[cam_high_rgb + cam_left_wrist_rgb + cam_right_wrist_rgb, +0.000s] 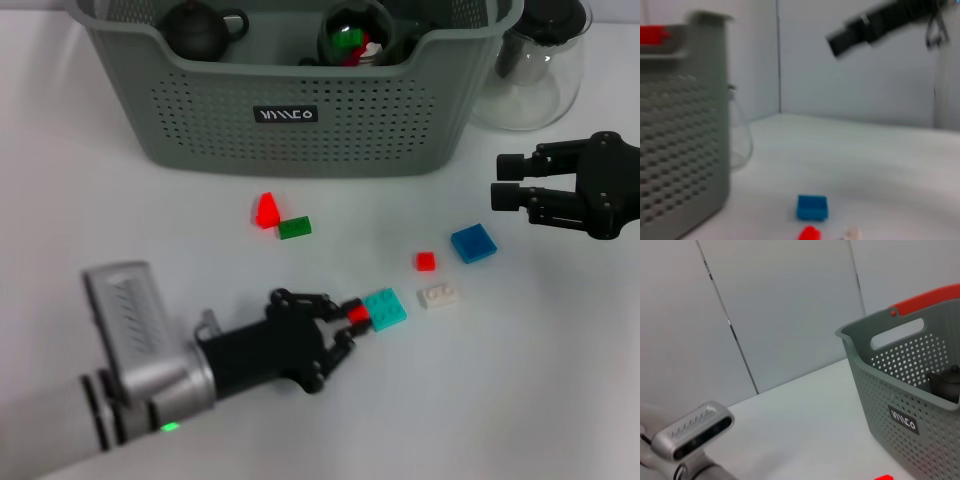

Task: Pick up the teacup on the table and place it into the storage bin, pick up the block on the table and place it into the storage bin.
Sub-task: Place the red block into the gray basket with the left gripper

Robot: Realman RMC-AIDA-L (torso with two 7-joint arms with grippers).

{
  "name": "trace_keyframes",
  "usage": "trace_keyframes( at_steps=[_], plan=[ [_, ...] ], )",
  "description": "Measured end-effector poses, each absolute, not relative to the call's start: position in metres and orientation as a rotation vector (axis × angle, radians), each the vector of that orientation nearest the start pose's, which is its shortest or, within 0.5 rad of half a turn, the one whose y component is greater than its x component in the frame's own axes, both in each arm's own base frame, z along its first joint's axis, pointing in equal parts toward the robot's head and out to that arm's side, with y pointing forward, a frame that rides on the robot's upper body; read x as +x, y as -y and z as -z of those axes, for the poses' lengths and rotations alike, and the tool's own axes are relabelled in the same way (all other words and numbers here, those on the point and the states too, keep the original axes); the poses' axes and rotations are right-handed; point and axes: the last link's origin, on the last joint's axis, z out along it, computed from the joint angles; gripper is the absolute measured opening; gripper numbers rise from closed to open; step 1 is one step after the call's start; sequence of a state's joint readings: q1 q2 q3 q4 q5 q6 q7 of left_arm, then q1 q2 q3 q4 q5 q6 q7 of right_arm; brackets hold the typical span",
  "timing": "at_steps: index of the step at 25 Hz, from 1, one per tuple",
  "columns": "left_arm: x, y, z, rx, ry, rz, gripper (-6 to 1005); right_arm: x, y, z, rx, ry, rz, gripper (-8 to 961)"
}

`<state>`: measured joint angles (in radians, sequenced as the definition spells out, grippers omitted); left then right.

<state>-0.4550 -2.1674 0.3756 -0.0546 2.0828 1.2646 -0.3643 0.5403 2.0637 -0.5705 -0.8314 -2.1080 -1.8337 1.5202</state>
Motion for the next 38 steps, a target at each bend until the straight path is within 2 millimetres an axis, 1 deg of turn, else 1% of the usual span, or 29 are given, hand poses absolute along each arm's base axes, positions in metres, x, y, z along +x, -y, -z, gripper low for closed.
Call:
trace_keyframes(
  at_steps=[3,7,9,10,11,12,14,16,18,19,20,22,25,26,27,28,29,30,32,34,35,38],
  plan=[
    [-0.287,-0.232,0.115,-2.604,0.447,0.828,164,0.248,-0.316,-0.042,-2.852,-0.618,-0.73,412],
    [-0.293,-0.238,0.065,-2.603,0.547,0.962,165,0.248,-0.316,-0.042,-2.851,-0.618,-0.73,412],
    [-0.29,-0.24,0.039,-2.609,0.575,1.046,165,0.248,-0.316,-0.042,-2.851,-0.618,-0.731,412],
    [-0.287,-0.242,0.029,-2.613,0.584,1.091,165,0.248,-0.317,-0.041,-2.851,-0.617,-0.732,412],
    [-0.287,-0.242,0.029,-2.613,0.584,1.091,165,0.247,-0.317,-0.041,-2.851,-0.617,-0.732,412],
    [-0.273,-0.249,-0.001,-2.628,0.585,1.227,166,0.247,-0.317,-0.041,-2.853,-0.615,-0.732,412],
    [-0.26,-0.261,-0.022,-2.639,0.586,1.313,166,0.246,-0.318,-0.041,-2.854,-0.612,-0.731,412],
    [-0.243,-0.278,-0.041,-2.638,0.593,1.37,166,0.245,-0.318,-0.04,-2.856,-0.611,-0.73,412],
    [-0.224,-0.302,-0.059,-2.632,0.646,1.4,167,0.246,-0.318,-0.04,-2.856,-0.611,-0.729,412],
    [-0.217,-0.31,-0.064,-2.634,0.658,1.406,167,0.246,-0.318,-0.04,-2.855,-0.612,-0.729,412],
    [-0.202,-0.331,-0.075,-2.632,0.705,1.391,167,0.246,-0.318,-0.04,-2.856,-0.613,-0.729,412],
    [-0.183,-0.362,-0.086,-2.618,0.769,1.322,167,0.246,-0.318,-0.04,-2.855,-0.613,-0.73,412],
    [-0.155,-0.41,-0.091,-2.595,0.861,1.111,168,0.246,-0.318,-0.04,-2.857,-0.612,-0.732,412],
    [-0.15,-0.418,-0.09,-2.592,0.88,1.055,168,0.245,-0.318,-0.04,-2.857,-0.612,-0.732,412],
    [-0.142,-0.432,-0.086,-2.577,0.905,0.964,168,0.246,-0.318,-0.04,-2.857,-0.612,-0.732,412],
    [-0.135,-0.441,-0.079,-2.573,0.92,0.877,168,0.246,-0.318,-0.04,-2.857,-0.612,-0.731,413],
    [-0.132,-0.448,-0.074,-2.56,0.928,0.817,168,0.246,-0.318,-0.04,-2.857,-0.612,-0.729,413],
    [-0.126,-0.456,-0.064,-2.552,0.928,0.729,169,0.246,-0.318,-0.04,-2.858,-0.612,-0.728,413],
    [-0.119,-0.466,-0.039,-2.521,0.916,0.557,169,0.245,-0.318,-0.04,-2.859,-0.612,-0.727,413],
    [-0.117,-0.471,-0.022,-2.487,0.906,0.46,169,0.245,-0.318,-0.039,-2.859,-0.612,-0.727,413],
    [-0.117,-0.472,-0.012,-2.474,0.902,0.415,169,0.245,-0.318,-0.039,-2.859,-0.612,-0.727,413],
    [-0.114,-0.474,0.006,-2.437,0.893,0.36,170,0.246,-0.318,-0.04,-2.855,-0.615,-0.73,414]
  ],
)
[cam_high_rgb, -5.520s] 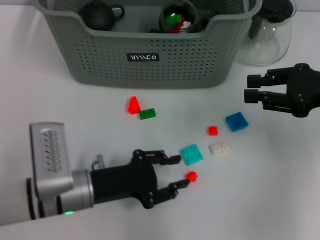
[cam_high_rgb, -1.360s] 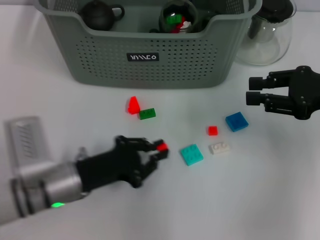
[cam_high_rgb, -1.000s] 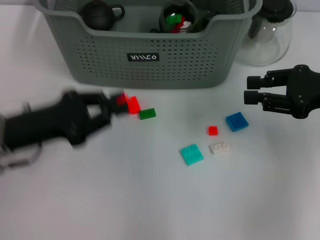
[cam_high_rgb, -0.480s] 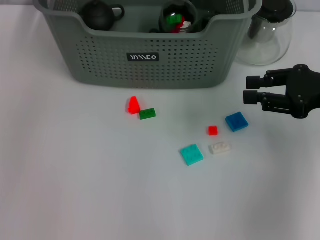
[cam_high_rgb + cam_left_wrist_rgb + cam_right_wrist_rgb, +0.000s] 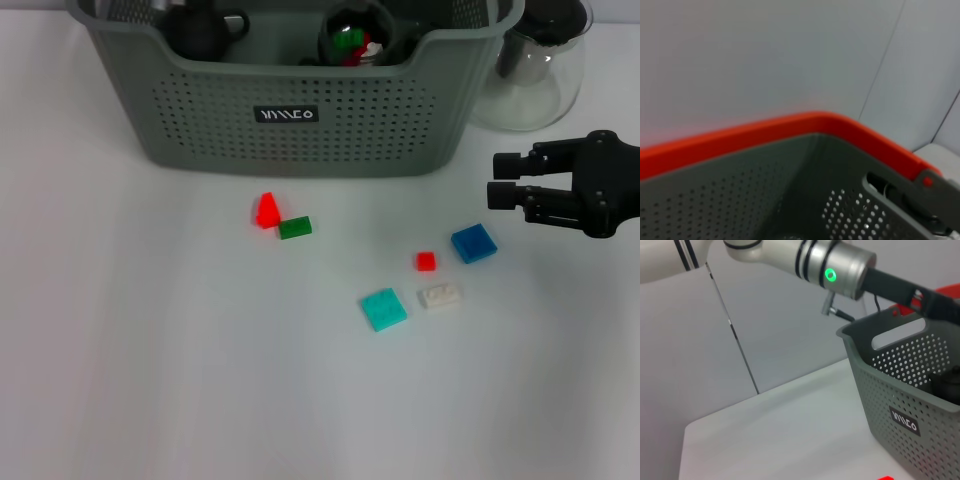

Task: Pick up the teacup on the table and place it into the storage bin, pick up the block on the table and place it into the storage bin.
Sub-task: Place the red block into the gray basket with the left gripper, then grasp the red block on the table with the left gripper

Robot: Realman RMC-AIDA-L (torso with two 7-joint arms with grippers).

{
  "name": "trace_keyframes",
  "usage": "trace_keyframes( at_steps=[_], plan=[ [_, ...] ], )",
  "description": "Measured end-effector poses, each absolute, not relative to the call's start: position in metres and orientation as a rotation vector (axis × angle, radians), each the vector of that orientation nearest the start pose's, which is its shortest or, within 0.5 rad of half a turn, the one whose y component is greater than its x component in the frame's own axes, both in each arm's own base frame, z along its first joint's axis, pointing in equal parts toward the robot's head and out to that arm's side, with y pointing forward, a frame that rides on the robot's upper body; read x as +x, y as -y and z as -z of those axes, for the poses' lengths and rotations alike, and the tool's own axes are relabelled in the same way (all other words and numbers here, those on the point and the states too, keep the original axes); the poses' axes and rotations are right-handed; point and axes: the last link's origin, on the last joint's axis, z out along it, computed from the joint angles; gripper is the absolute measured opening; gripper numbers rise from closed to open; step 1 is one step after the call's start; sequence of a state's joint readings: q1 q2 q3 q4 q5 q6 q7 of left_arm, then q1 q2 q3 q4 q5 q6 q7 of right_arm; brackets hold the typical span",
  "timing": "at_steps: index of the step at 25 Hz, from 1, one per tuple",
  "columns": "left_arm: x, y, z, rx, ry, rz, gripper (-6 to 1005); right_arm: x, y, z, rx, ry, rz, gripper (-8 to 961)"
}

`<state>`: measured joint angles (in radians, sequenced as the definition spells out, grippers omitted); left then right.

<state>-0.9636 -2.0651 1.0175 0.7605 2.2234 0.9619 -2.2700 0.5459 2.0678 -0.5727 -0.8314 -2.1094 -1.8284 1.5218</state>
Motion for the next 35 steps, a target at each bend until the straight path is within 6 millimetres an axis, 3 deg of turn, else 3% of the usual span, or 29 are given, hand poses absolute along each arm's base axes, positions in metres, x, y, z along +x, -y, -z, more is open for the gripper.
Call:
trace_keyframes(
  at_steps=[6,11,15,19,22,26,29,35],
  plan=[
    [-0.105,-0.474,0.015,-2.437,0.888,0.384,171,0.246,-0.318,-0.04,-2.853,-0.614,-0.733,414],
    [-0.102,-0.466,-0.006,-2.442,0.904,0.53,358,0.246,-0.317,-0.04,-2.853,-0.609,-0.732,412],
    [-0.106,-0.438,-0.041,-2.486,0.835,0.79,385,0.247,-0.317,-0.04,-2.85,-0.611,-0.733,413],
    [-0.133,-0.386,-0.079,-2.531,0.666,1.083,412,0.247,-0.317,-0.041,-2.85,-0.611,-0.734,414],
    [-0.167,-0.349,-0.091,-2.534,0.561,1.186,432,0.247,-0.318,-0.041,-2.849,-0.606,-0.732,413],
    [-0.218,-0.305,-0.076,-2.494,0.503,1.187,433,0.246,-0.318,-0.041,-2.848,-0.608,-0.731,413],
    [-0.25,-0.279,-0.047,-2.492,0.479,1.122,435,0.245,-0.32,-0.041,-2.851,-0.604,-0.732,413],
    [-0.284,-0.26,0.014,-2.559,0.545,0.993,437,0.242,-0.322,-0.04,-2.857,-0.601,-0.732,414]
  ],
)
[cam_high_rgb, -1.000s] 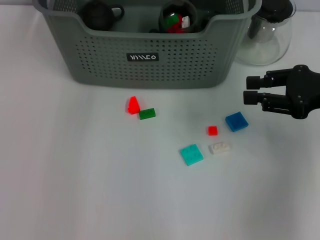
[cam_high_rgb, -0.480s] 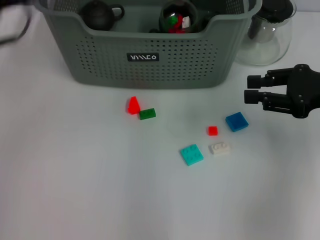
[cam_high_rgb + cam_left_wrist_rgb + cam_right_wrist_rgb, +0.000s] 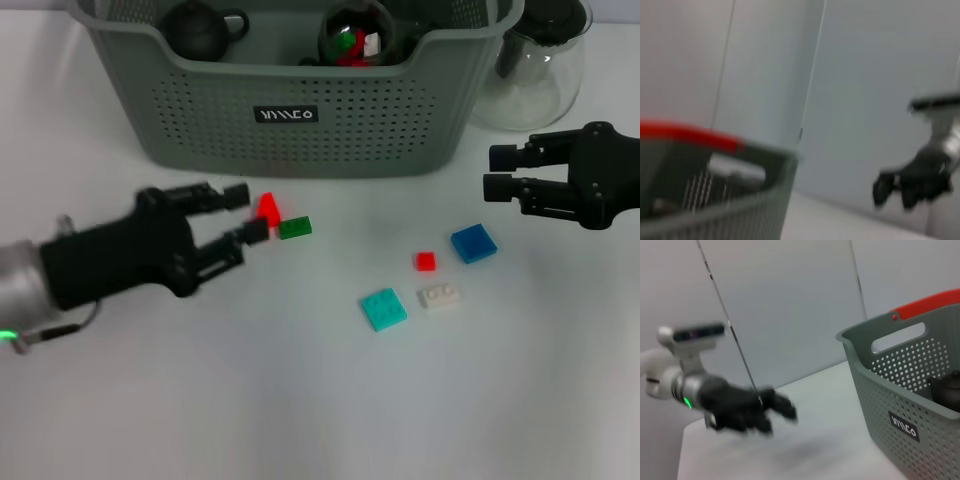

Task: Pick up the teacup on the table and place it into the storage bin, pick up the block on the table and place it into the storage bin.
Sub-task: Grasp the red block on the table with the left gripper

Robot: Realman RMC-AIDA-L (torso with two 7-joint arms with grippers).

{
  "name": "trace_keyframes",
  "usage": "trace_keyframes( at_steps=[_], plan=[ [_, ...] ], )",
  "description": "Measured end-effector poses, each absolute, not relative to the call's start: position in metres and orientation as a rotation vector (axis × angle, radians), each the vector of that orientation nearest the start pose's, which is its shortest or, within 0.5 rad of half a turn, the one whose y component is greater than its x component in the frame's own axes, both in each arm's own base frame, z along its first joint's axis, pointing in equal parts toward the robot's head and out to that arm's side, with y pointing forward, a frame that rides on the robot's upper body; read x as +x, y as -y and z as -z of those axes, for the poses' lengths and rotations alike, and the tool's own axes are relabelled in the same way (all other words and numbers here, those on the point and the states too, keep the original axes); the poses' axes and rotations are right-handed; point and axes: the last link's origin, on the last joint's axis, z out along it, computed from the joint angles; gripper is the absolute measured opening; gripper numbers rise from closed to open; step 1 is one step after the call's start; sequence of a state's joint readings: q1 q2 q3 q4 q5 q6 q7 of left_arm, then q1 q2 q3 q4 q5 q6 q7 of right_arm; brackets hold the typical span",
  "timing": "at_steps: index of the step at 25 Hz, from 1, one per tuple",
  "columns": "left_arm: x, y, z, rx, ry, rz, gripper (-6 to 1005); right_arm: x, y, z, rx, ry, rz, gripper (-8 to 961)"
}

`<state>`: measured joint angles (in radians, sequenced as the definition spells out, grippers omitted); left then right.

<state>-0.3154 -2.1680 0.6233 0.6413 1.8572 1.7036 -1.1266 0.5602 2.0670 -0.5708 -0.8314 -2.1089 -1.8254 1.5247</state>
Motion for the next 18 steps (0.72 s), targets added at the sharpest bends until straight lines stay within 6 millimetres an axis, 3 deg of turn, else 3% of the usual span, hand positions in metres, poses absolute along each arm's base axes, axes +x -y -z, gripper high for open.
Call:
trace_keyframes(
  at_steps=[7,18],
  plan=[
    [-0.292,-0.282,0.057,-2.632,0.597,0.72,445,0.24,-0.325,-0.041,-2.845,-0.673,-0.736,412],
    [-0.296,-0.32,0.071,-2.534,0.604,0.51,508,0.241,-0.335,-0.054,-2.794,-0.825,-0.715,413]
  ],
)
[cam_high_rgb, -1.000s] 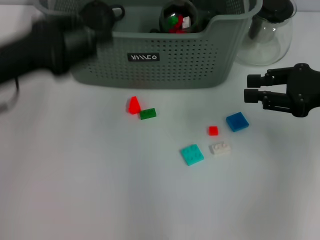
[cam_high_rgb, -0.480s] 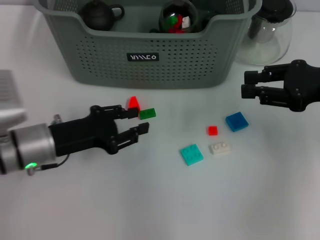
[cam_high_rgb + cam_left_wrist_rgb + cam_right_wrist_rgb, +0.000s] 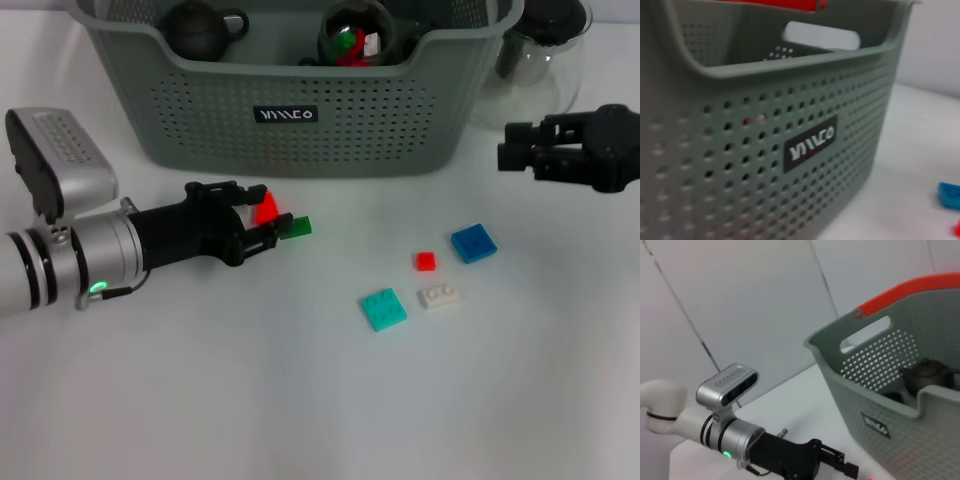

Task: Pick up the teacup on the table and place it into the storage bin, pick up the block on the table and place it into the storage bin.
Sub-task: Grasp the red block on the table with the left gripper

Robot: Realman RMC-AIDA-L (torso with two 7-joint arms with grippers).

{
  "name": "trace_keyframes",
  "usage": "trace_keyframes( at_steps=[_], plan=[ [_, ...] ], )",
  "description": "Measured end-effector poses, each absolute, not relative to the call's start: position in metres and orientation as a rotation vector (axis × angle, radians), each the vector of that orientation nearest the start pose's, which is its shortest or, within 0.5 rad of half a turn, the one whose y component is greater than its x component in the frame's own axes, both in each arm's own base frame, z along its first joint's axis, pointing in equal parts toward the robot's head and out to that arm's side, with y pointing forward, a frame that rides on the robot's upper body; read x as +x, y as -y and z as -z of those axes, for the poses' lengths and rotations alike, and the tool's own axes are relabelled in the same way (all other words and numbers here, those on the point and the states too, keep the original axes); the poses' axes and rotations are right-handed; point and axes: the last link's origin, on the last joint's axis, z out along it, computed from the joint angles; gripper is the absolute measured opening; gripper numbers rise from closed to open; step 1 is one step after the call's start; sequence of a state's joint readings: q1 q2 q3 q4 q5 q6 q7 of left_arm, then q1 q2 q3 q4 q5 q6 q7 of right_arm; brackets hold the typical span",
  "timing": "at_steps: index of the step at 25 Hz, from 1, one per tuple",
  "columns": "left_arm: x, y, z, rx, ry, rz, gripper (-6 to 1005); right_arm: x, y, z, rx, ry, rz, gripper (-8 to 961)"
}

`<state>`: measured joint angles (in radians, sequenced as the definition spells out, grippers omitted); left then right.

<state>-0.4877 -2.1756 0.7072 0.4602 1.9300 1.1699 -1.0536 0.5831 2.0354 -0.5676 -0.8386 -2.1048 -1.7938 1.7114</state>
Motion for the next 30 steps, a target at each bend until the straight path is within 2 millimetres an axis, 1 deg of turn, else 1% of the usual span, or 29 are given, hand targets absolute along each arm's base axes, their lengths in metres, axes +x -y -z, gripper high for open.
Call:
trace_keyframes(
  at_steps=[7,15,20,26,30],
  plan=[
    [-0.297,-0.329,0.072,-2.498,0.583,0.457,522,0.24,-0.34,-0.061,-2.78,-0.812,-0.716,413],
    [-0.29,-0.336,0.078,-2.517,0.58,0.444,532,0.239,-0.341,-0.06,-2.781,-0.813,-0.718,413],
    [-0.289,-0.336,0.082,-2.551,0.562,0.424,539,0.24,-0.34,-0.06,-2.78,-0.817,-0.717,413],
    [-0.289,-0.334,0.081,-2.585,0.544,0.397,547,0.242,-0.339,-0.06,-2.776,-0.826,-0.714,412],
    [-0.291,-0.324,0.076,-2.616,0.522,0.412,553,0.243,-0.338,-0.06,-2.773,-0.83,-0.714,412]
  ],
)
